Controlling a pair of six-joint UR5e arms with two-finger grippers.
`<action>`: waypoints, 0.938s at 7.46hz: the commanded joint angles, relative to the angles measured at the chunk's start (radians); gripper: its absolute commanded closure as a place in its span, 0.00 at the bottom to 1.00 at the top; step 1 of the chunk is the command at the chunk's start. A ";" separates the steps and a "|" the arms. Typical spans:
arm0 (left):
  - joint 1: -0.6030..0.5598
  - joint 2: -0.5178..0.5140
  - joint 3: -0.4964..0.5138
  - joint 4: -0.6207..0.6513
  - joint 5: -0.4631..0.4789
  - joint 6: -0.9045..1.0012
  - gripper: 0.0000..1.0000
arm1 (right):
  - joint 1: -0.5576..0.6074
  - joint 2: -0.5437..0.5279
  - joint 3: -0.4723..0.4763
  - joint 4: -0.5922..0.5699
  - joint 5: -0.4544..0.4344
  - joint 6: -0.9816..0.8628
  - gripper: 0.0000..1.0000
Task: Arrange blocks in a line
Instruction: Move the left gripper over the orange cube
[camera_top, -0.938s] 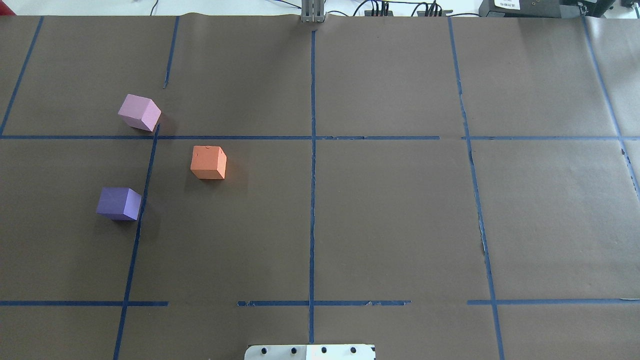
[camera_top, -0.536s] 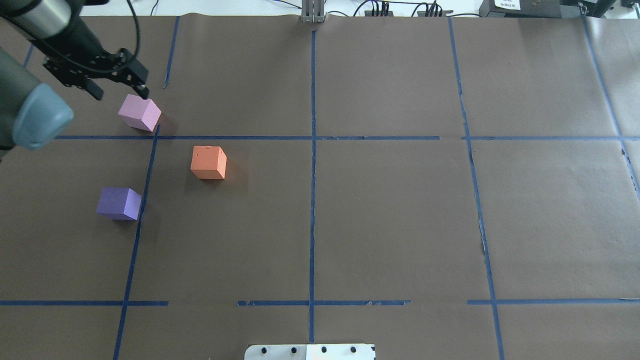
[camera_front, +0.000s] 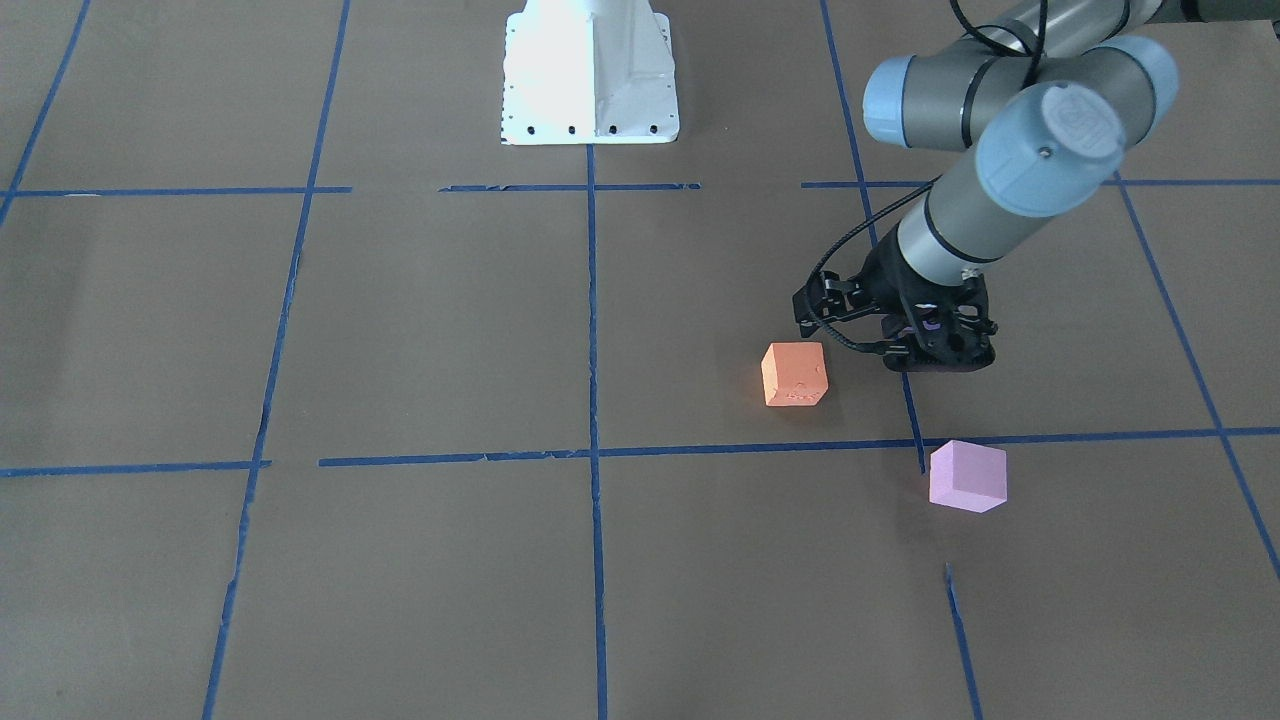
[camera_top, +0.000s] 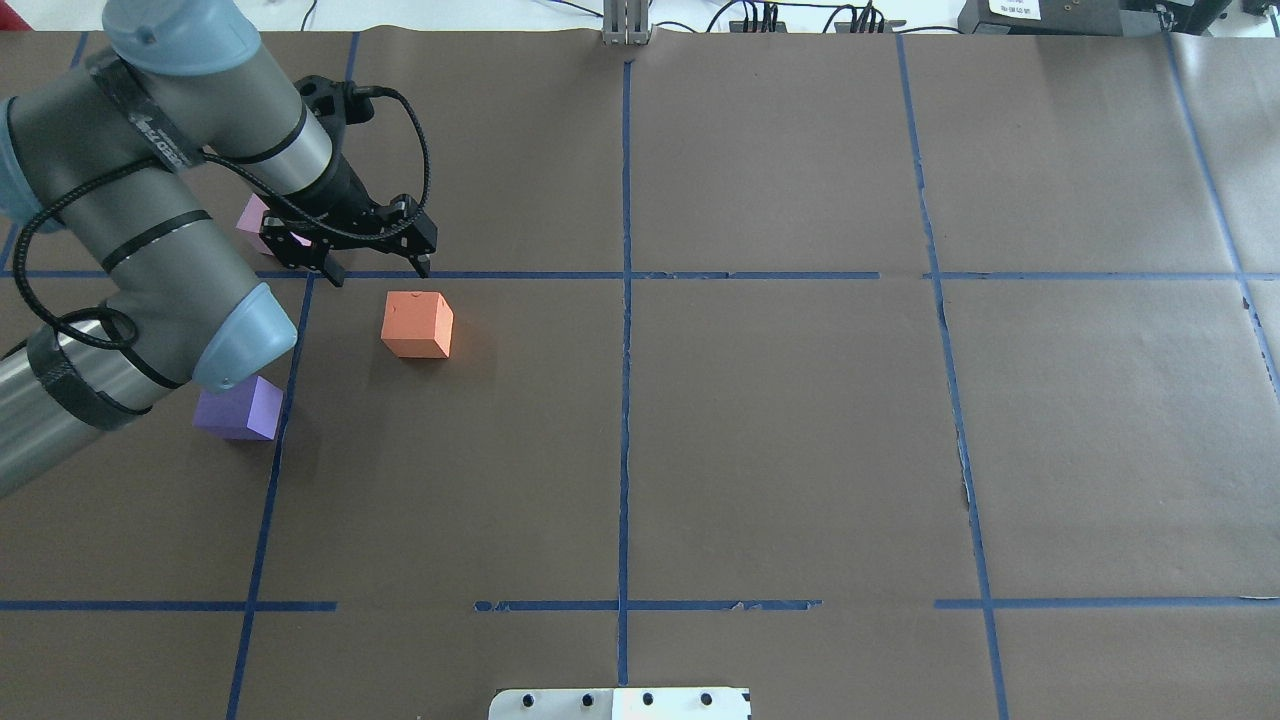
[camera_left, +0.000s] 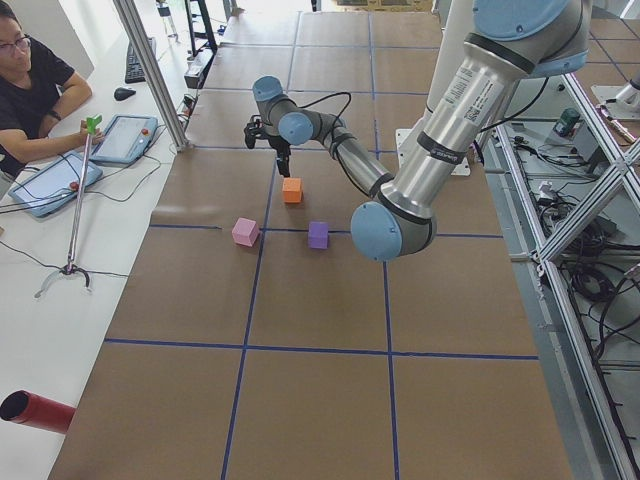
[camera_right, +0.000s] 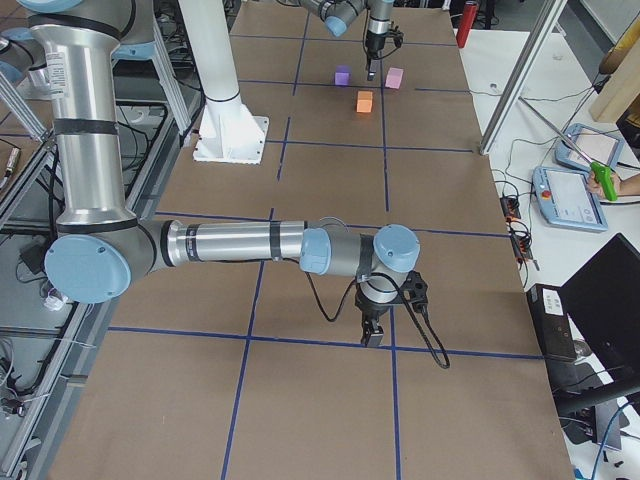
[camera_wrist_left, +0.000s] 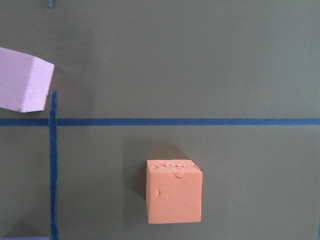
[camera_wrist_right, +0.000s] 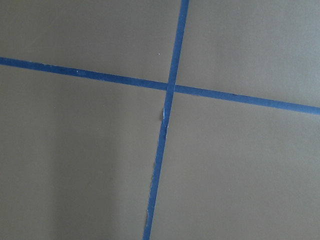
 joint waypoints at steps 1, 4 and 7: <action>0.038 -0.009 0.049 -0.028 0.055 -0.072 0.00 | 0.000 0.000 -0.001 -0.001 0.000 -0.001 0.00; 0.053 -0.007 0.124 -0.123 0.057 -0.180 0.00 | 0.000 0.000 -0.001 -0.001 0.000 0.000 0.00; 0.090 -0.006 0.135 -0.124 0.100 -0.183 0.00 | 0.000 0.000 0.001 -0.001 0.000 0.000 0.00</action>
